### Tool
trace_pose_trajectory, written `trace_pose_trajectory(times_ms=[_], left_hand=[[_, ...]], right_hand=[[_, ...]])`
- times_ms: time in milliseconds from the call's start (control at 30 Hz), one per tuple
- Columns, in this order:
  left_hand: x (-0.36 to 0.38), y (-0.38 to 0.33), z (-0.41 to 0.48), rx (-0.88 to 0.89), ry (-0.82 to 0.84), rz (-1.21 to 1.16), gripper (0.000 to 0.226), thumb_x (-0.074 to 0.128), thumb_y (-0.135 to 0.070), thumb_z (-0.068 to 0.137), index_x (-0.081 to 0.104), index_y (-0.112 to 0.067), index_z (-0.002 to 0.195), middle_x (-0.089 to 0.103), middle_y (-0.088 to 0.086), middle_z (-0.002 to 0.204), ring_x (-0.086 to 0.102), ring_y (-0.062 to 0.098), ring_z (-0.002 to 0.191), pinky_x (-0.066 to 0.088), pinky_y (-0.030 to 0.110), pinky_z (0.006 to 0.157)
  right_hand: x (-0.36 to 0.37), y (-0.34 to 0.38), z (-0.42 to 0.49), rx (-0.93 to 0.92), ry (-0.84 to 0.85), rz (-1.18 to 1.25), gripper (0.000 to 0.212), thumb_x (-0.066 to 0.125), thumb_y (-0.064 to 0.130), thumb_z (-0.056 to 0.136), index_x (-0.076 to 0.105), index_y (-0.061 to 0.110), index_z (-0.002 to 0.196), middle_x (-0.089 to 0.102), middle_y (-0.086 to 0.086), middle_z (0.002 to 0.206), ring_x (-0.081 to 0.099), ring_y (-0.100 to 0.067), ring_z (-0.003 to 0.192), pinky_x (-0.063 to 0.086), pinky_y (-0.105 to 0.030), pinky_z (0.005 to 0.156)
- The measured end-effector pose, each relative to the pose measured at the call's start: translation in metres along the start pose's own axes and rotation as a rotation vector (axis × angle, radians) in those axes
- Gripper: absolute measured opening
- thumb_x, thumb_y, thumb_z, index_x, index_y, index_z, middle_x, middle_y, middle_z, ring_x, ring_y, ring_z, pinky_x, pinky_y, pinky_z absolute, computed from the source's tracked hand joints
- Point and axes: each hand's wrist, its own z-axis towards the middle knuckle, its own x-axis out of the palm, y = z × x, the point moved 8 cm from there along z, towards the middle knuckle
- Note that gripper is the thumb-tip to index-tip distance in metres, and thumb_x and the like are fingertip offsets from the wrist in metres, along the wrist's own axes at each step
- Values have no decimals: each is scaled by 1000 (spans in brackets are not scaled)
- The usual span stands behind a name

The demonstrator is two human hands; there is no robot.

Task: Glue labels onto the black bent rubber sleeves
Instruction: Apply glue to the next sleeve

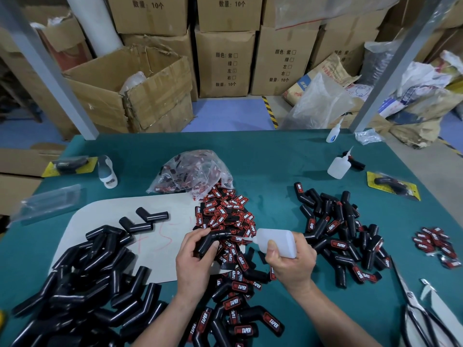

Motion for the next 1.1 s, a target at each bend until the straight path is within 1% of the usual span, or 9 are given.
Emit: trace_pose_trajectory(times_ms=[200,300,367,467,567,633,767,900,1100], left_hand=[[2,3,0,-19,28,-11,49,80,-5,86,73,-50,106,68,-18,115,66,3,109,52,12,89],[2,2,0,-5,17,6,51,80,-3,86,73,-49,105,69,-18,115,65,2,111,49,10,92],[2,0,0,-3,12,9,53,80,-2,85,73,-51,104,69,-19,114,65,0,111,47,8,92],[1,-2,0,0,9,12,54,80,-2,86,72,-52,104,68,-21,114,64,-2,111,46,6,91],[1,-3,-1,1,9,15,55,79,-1,86,72,-53,105,68,-21,114,64,-3,111,46,5,89],[1,-4,-1,-1,8,9,55,79,-1,86,72,-52,104,68,-21,114,64,-2,111,45,5,89],[1,-5,-1,1,2,18,56,79,-1,86,72,-53,104,68,-21,114,63,-4,111,44,4,90],[1,-2,-1,-13,14,10,55,79,-2,86,72,-54,104,68,-22,114,63,-3,111,46,5,90],[2,0,-1,-11,28,11,51,79,-2,86,74,-49,106,67,-19,115,65,2,110,50,11,90]], right_hand=[[0,0,1,9,2,-5,66,53,53,95,59,-7,68,55,-8,54,53,-16,43,40,-15,45],[-2,0,1,15,-12,13,62,54,52,95,58,-4,71,54,-8,54,49,-12,52,39,-13,49],[-2,4,1,0,-13,19,53,53,53,95,57,3,78,54,-8,53,50,-14,56,40,-16,46],[-3,9,2,-35,-13,3,40,51,54,95,50,16,85,55,-8,53,51,-15,54,39,-17,45],[-2,9,2,-38,-12,0,44,52,54,95,53,11,82,54,-8,53,50,-13,46,41,-21,42],[-1,9,2,-49,-10,-1,46,52,53,95,54,9,81,54,-8,53,52,-15,43,42,-24,40],[-1,10,1,-50,-4,3,40,52,54,95,49,16,84,54,-7,53,51,-13,45,41,-20,41],[-1,7,0,-46,-9,17,44,54,52,95,52,10,83,54,-7,54,52,-13,46,40,-15,45],[-2,9,0,-59,-7,1,45,54,52,95,53,8,81,53,-7,53,52,-16,42,39,-15,45]])
